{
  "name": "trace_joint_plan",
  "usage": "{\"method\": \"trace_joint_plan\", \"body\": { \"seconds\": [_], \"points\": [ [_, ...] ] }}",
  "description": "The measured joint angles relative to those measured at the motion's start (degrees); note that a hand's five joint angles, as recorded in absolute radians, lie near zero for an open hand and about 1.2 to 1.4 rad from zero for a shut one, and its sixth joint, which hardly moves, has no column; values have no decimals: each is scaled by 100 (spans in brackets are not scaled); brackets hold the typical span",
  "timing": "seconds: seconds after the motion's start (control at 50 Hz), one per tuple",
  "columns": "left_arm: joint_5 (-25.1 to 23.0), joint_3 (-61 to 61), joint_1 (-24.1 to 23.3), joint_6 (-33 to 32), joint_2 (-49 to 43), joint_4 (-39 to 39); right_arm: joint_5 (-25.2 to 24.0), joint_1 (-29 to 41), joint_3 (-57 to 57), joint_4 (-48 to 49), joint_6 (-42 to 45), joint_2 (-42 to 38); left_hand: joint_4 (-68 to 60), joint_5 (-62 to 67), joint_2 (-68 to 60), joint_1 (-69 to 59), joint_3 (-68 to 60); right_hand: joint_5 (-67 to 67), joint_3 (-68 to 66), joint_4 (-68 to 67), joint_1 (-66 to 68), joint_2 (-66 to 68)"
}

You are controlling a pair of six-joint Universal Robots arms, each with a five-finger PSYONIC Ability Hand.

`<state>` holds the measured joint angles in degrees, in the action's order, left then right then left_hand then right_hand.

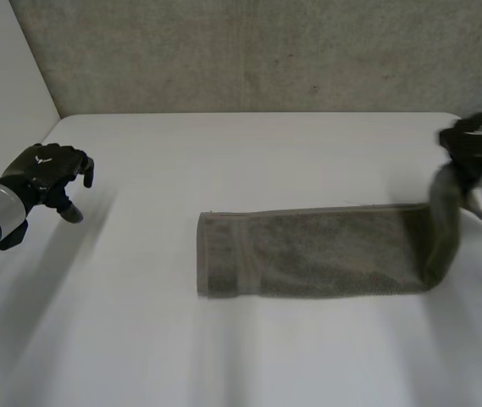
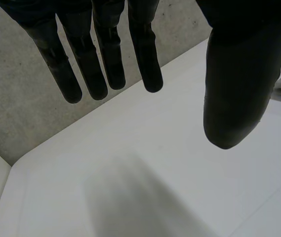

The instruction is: Fold the towel.

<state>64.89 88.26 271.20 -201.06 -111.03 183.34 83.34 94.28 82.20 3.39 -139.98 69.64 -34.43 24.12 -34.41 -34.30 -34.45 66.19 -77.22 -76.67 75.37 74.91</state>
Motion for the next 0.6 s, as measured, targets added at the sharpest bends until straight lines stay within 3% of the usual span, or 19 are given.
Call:
{"method": "trace_joint_plan", "body": {
  "seconds": [0.12, 0.22, 0.4, 0.46, 0.48, 0.54, 0.6],
  "points": [
    [5, 42, -8, 5, 52, 0, 363, 1941, -72, 463, -150, -104, 0, -5, 0, 0, 0, 0, -6, -15, 14, 49],
    [6, 86, -24, 5, 110, 0, 504, 3596, -229, 956, 8, -676, 0, -6, 0, 0, 0, 2, -7, -16, 15, 49],
    [6, 99, -108, 5, 144, 0, 511, 4559, -800, 984, 713, -1875, 0, -10, 0, 0, 0, -1, -4, -15, 15, 48],
    [5, 101, -151, 5, 143, 0, 511, 4605, -919, 872, 887, -2052, 0, -10, 0, 0, 0, -1786, 1708, 1718, -1793, -1808],
    [5, 101, -178, 5, 143, 0, 508, 4613, -973, 789, 970, -2107, 0, -10, 0, 1, 0, -3222, 3079, 3093, -3084, -3108],
    [6, 98, -231, 5, 141, 1, 500, 4599, -1007, 645, 1047, -2093, 0, -10, 0, 1, 0, -5781, 5676, 5598, -5589, -5635],
    [6, 93, -298, 6, 140, 9, 448, 4555, -921, 580, 980, -1841, 0, -11, 0, 1, 0, -6247, 6269, 6197, -6106, -6075]
  ]
}}
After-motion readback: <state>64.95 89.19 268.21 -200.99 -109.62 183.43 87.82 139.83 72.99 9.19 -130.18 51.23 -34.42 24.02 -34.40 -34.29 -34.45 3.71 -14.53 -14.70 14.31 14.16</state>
